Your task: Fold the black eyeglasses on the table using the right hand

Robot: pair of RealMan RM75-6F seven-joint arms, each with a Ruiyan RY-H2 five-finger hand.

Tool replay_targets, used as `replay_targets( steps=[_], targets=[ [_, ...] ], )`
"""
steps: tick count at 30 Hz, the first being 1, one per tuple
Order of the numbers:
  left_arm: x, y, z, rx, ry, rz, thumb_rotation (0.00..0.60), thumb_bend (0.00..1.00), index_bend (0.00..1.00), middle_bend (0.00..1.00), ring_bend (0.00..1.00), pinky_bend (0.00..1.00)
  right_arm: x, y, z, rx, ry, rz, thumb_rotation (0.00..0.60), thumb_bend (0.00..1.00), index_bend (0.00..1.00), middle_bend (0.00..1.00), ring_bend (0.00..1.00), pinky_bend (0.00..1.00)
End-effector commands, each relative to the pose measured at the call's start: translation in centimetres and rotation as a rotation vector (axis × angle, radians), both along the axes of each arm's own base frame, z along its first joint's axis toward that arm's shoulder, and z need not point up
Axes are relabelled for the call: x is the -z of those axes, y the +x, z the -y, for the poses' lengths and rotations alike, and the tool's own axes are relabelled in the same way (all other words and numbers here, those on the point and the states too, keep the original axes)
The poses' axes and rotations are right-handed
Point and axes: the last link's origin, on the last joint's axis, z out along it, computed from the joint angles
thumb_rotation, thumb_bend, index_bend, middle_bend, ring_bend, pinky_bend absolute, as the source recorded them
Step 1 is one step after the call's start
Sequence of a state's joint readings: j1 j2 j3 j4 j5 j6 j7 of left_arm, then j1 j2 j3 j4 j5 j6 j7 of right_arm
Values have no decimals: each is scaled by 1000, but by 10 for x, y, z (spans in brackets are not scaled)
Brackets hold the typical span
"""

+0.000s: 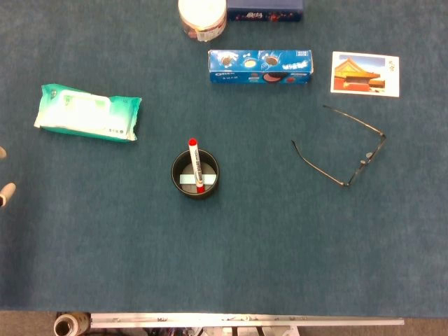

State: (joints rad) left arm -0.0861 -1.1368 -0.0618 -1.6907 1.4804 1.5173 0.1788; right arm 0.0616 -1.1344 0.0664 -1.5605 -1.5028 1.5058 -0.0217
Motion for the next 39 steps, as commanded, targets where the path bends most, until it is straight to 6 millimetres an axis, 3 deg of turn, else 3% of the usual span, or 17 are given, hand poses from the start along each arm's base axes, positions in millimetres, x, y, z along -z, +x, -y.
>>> replay_targets(
  steps=[1,12,20,28,36,39],
  targets=[
    [0,1,3,-7,4,-2,600,38,452,384,312,515,2,-3,1,2,11,7,600,413,407,470,307,427],
    [0,-1,6,-36,10,-4,600,38,453,384,312,515,5,-5,12,-18,32,12,600,413,407,470,307,427],
    [4,-10,8,-51,-8,-2,600,38,453,384,312,515,9,9,25,-70,86,7,600,431,407,470,307,427],
    [3,-18,8,-60,-13,5,600,38,453,384,312,515,18,28,45,-120,173,-4,600,602,407,464,307,427],
    [1,-24,9,-67,-17,6,600,38,454,384,312,515,30,45,66,-154,285,-25,600,931,407,441,308,427],
    [2,-25,9,-72,-17,9,600,38,454,384,312,515,34,53,75,-167,327,-35,600,999,407,430,299,426]
  ],
)
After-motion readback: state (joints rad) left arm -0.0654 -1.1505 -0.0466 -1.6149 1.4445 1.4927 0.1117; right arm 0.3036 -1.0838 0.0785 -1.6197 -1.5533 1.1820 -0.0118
